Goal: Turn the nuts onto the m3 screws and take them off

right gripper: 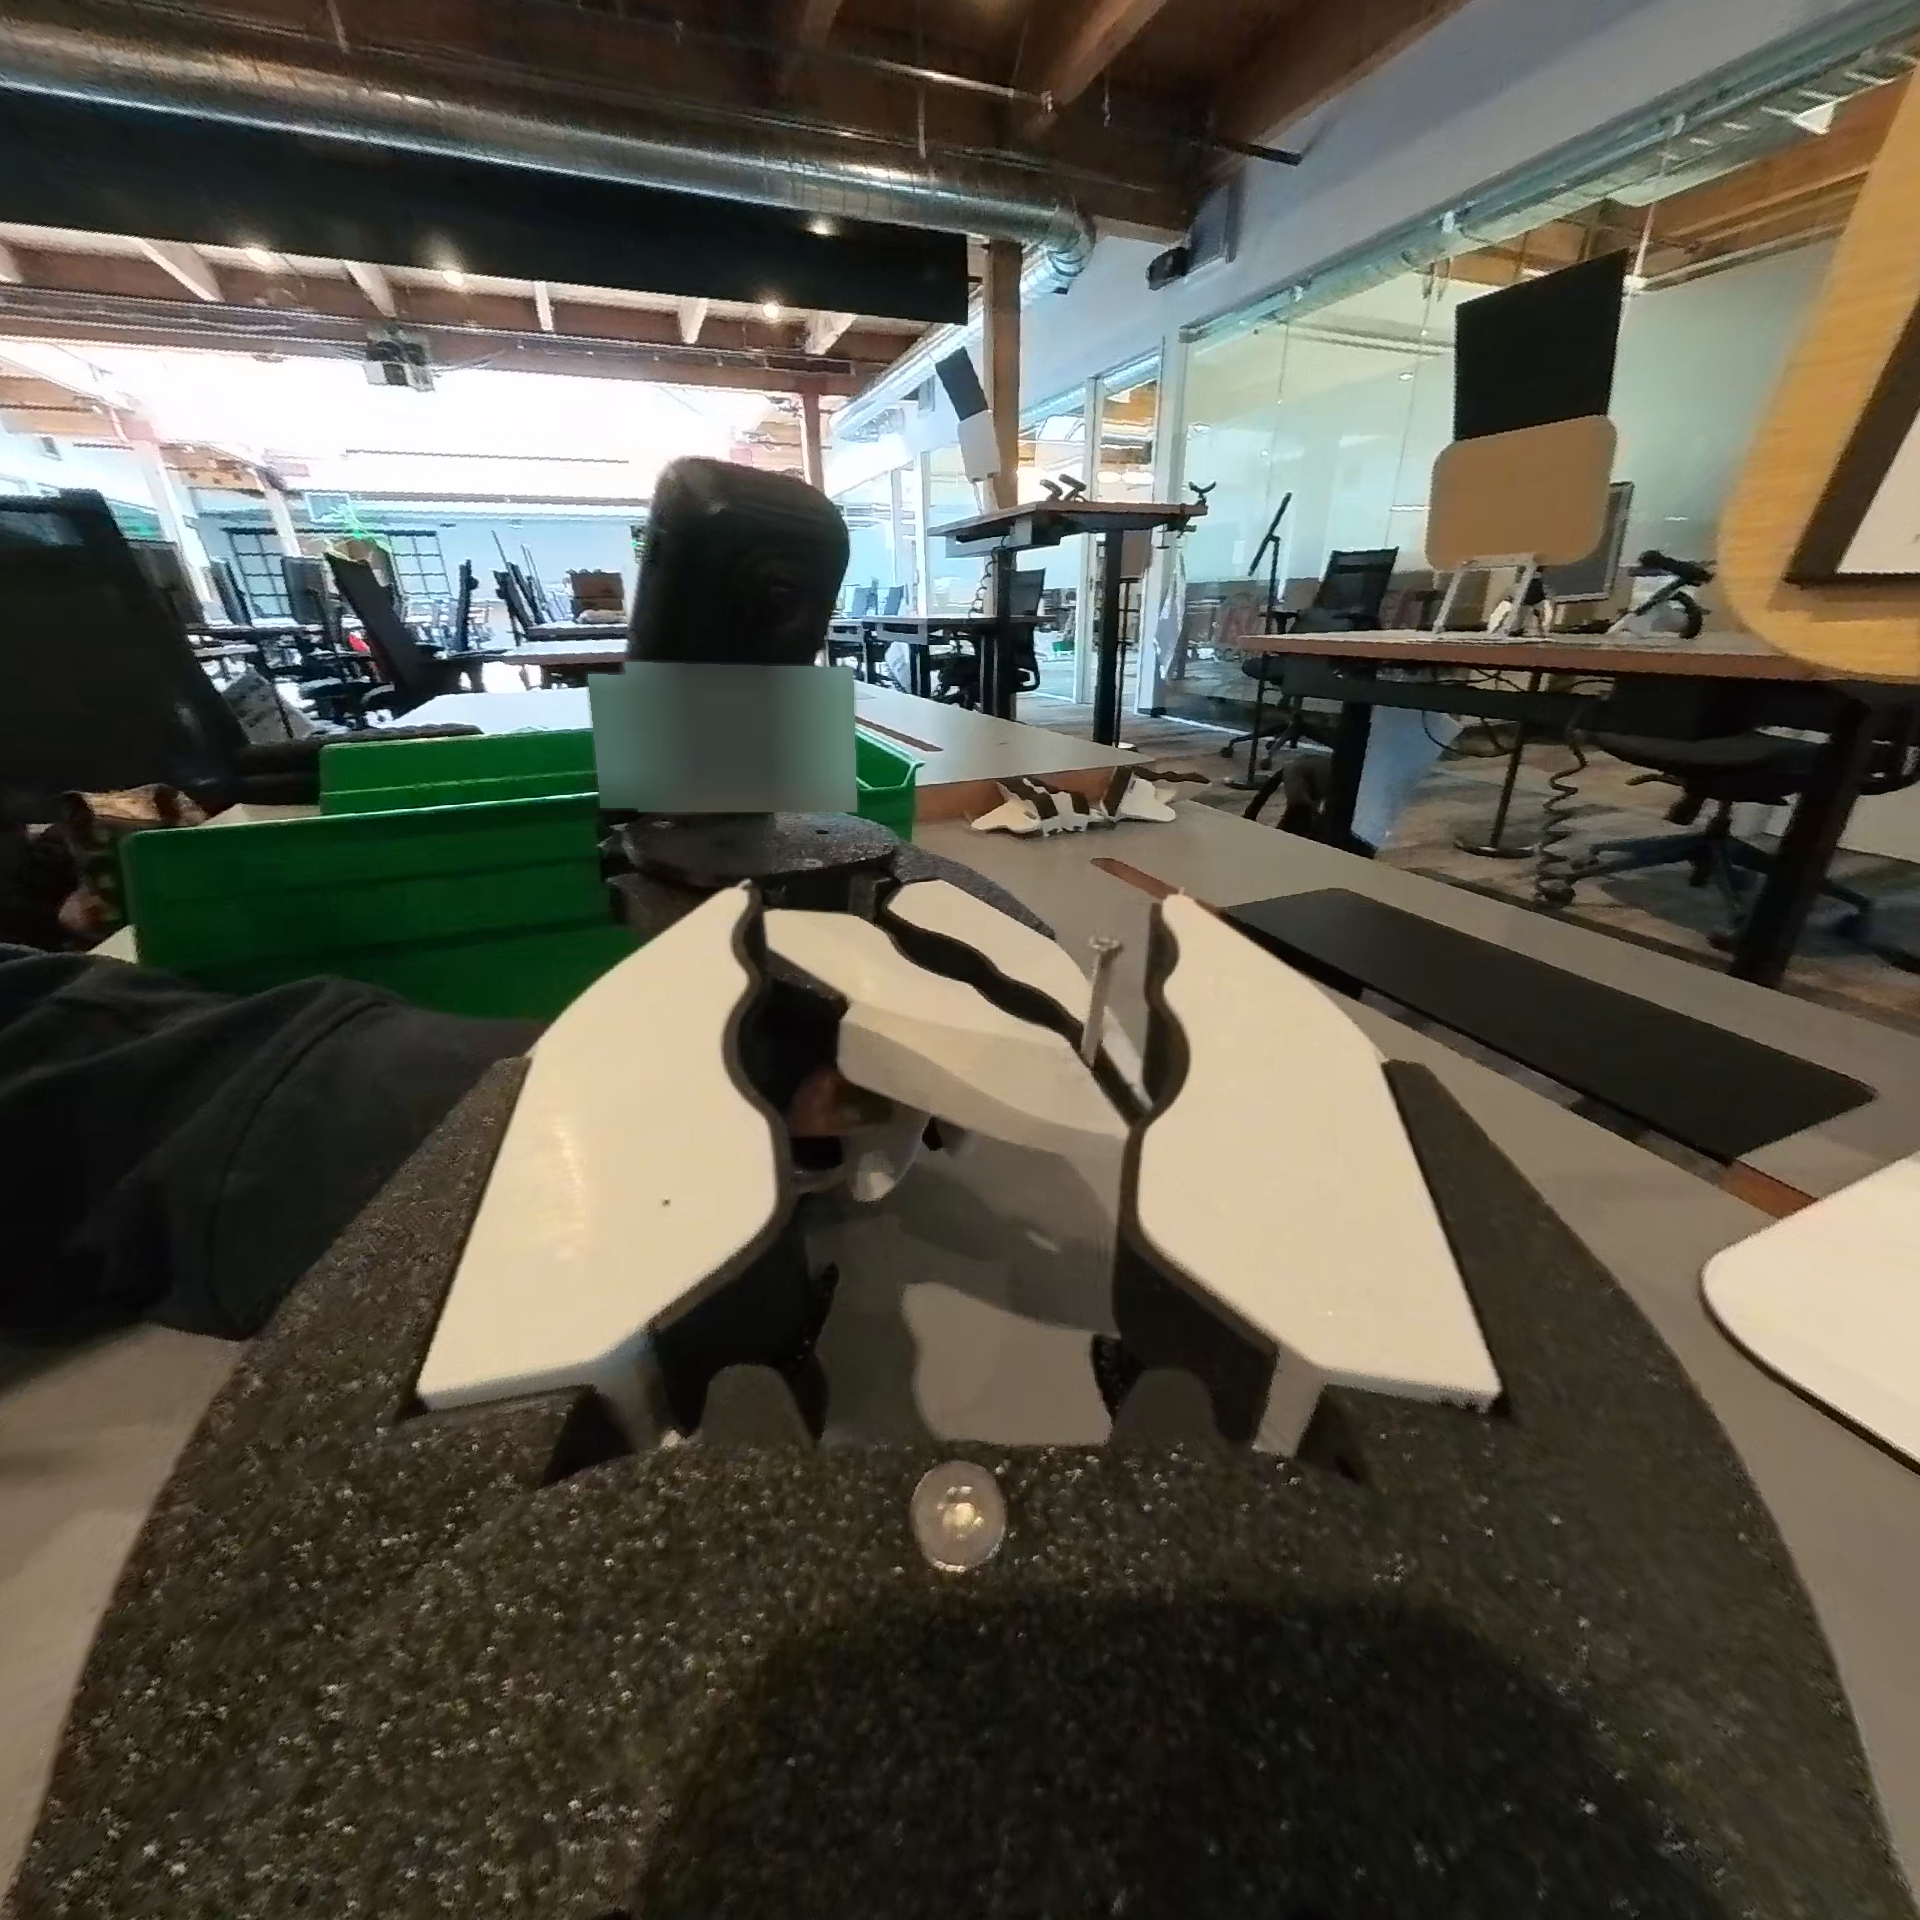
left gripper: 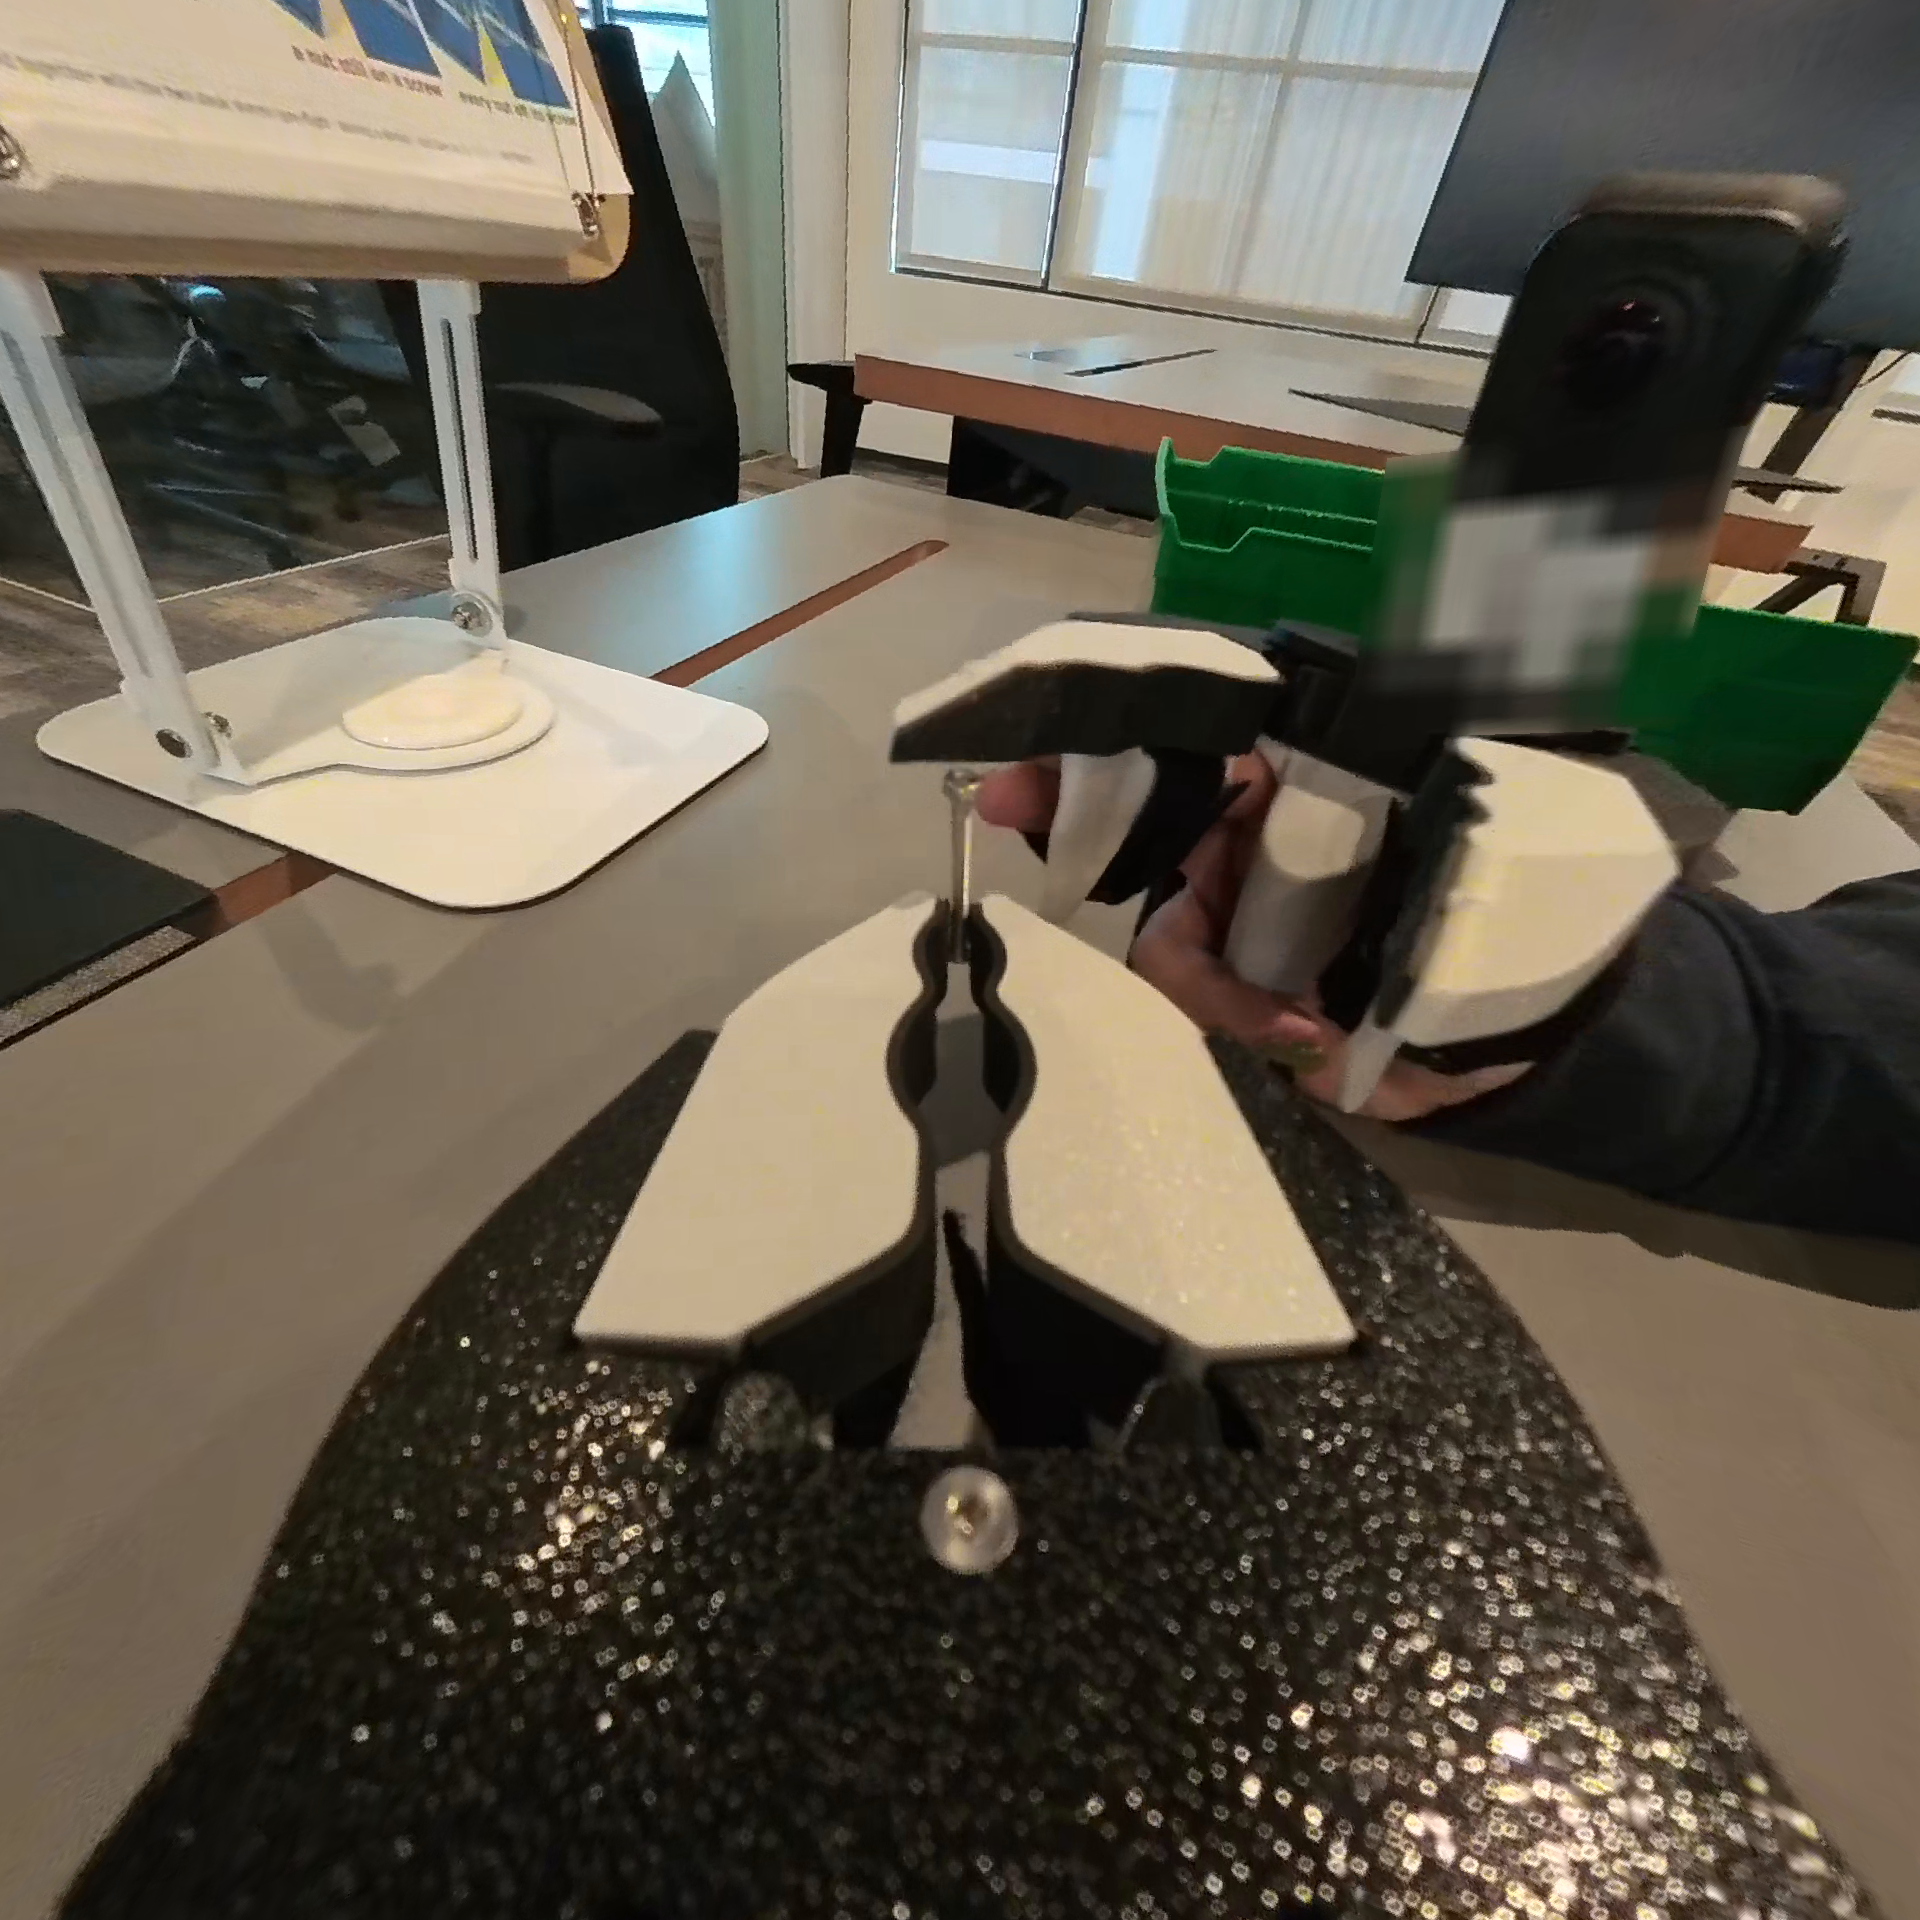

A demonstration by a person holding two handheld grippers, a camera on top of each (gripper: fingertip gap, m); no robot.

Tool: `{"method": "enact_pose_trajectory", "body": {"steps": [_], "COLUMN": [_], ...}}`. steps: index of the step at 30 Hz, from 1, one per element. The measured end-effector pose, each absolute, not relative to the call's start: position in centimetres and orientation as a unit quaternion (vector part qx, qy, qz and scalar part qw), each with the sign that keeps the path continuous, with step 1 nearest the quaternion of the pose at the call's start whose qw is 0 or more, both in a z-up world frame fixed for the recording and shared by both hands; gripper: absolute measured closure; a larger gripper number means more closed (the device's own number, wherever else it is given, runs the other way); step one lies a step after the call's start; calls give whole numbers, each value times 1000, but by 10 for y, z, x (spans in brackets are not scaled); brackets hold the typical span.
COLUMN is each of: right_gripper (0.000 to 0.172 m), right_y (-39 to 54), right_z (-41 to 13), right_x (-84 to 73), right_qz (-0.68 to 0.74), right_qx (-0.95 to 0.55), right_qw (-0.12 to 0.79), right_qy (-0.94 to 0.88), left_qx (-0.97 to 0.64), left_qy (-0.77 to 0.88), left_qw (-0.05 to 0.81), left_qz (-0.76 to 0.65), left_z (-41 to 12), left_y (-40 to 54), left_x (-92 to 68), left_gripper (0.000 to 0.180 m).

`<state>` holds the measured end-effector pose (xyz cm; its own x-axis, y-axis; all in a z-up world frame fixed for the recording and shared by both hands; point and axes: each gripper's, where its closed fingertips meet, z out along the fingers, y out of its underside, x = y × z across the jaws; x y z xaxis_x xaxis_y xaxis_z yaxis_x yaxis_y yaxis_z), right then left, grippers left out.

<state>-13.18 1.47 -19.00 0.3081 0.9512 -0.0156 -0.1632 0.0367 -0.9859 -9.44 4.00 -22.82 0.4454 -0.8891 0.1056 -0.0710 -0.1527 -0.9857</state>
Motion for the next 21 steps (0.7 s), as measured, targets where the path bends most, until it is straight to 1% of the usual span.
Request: {"method": "enact_pose_trajectory", "body": {"steps": [5, 11, 17, 21], "right_gripper": [101, 104, 107, 107], "right_y": [17, 12, 14, 23], "right_z": [-193, -195, -193, -198], "right_x": [-139, -136, -125, -136], "right_qz": [451, 454, 436, 428], "right_qx": [-525, -533, -539, -542], "right_qw": [606, 598, 619, 609], "right_qy": [-392, -390, -370, -391], "left_qx": [-657, -658, -659, -659], "left_qy": [387, 375, 379, 390], "left_qw": [529, 531, 526, 522], "left_qz": [-373, -381, -382, -376], "left_z": [-232, -230, -232, -234], "left_y": [36, 38, 37, 36], "left_x": [-90, -92, -91, -88], "left_gripper": [178, 178, 178, 178]}}
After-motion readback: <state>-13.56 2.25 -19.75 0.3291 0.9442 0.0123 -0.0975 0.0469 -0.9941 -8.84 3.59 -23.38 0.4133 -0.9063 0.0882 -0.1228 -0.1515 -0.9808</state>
